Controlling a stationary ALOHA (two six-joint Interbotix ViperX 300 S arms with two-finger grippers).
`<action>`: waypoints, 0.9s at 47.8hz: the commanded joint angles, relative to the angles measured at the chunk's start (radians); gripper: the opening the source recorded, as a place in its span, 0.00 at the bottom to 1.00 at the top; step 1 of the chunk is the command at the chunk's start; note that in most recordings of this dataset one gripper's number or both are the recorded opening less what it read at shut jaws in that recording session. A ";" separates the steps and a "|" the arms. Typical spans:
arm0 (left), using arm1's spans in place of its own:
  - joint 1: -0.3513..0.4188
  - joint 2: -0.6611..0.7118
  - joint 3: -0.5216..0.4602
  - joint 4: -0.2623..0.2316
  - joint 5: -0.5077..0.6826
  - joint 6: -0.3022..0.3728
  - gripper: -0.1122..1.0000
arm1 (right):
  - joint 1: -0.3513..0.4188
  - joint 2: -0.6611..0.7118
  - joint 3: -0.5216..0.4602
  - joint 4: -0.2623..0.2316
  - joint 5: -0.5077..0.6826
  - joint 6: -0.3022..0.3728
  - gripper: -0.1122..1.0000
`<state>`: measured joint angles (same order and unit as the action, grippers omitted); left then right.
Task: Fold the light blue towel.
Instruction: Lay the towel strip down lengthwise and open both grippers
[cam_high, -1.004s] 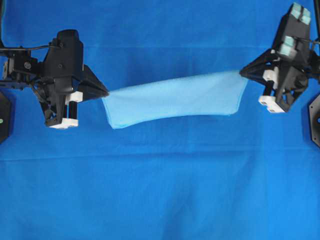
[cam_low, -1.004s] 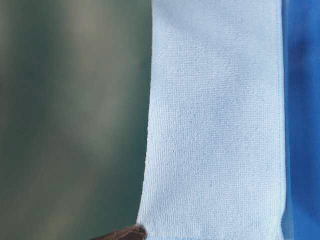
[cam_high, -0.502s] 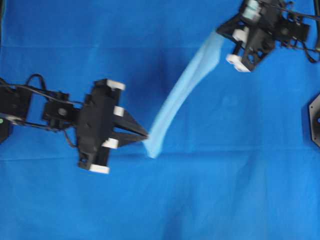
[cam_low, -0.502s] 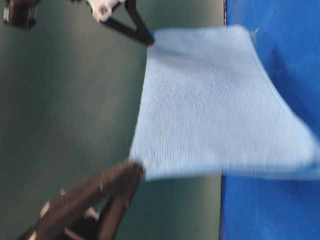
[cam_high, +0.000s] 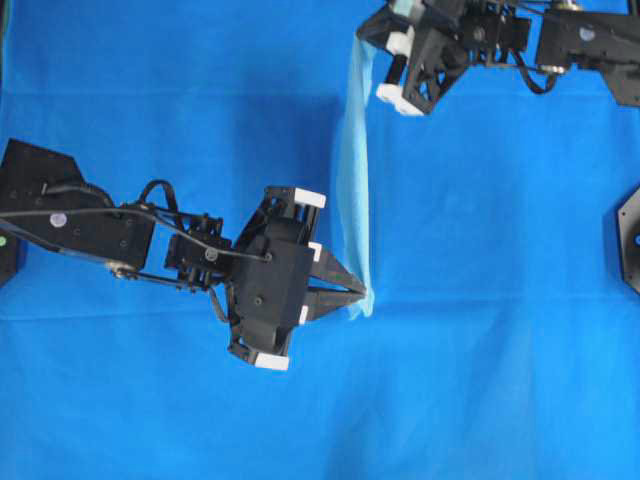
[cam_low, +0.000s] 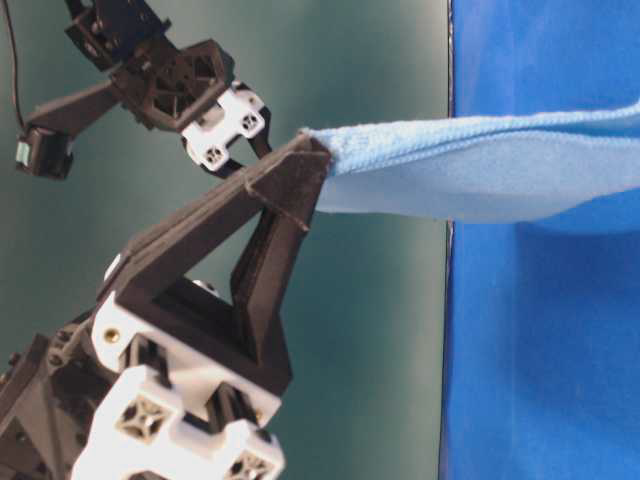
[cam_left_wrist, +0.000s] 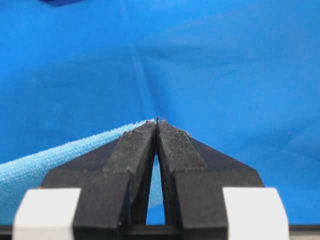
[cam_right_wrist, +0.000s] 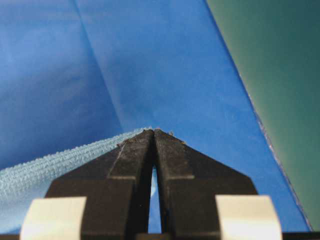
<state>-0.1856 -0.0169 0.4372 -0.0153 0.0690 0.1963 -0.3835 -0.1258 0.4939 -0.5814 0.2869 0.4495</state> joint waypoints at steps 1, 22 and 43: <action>-0.040 -0.014 -0.032 -0.003 -0.018 -0.005 0.13 | -0.034 -0.009 -0.028 -0.009 0.002 0.000 0.11; -0.028 0.178 -0.166 -0.003 -0.152 0.032 0.13 | -0.044 -0.164 0.150 -0.008 0.012 0.017 0.11; -0.003 0.353 -0.327 -0.005 -0.115 0.037 0.13 | -0.046 -0.241 0.282 -0.008 0.021 0.014 0.11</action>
<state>-0.1764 0.3697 0.1104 -0.0184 -0.0506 0.2362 -0.4096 -0.3774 0.7931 -0.5829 0.3313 0.4648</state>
